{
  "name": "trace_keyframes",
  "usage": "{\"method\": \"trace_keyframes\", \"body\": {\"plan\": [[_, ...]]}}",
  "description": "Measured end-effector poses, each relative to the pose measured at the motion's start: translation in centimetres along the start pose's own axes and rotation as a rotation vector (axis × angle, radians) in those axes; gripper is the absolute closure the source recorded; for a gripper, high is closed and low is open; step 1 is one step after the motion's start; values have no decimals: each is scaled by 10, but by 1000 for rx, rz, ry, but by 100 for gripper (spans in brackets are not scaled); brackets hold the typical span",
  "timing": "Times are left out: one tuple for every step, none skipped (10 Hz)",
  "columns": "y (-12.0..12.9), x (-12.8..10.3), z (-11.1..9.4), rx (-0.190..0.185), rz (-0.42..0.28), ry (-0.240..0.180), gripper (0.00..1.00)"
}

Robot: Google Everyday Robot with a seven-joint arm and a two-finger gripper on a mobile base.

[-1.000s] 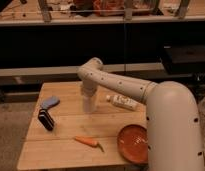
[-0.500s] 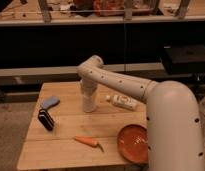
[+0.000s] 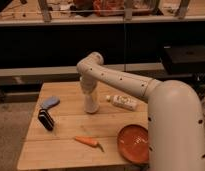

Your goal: Place the ceramic cup over the eraser

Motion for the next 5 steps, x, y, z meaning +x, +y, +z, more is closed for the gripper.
{"method": "trace_keyframes", "body": {"plan": [[4, -4, 3, 0, -4, -3, 92], [8, -6, 3, 5, -6, 2, 92], [8, -5, -1, 8, -8, 8, 92], [6, -4, -9, 12, -10, 15, 92], [4, -6, -19, 16, -17, 17, 92]]}}
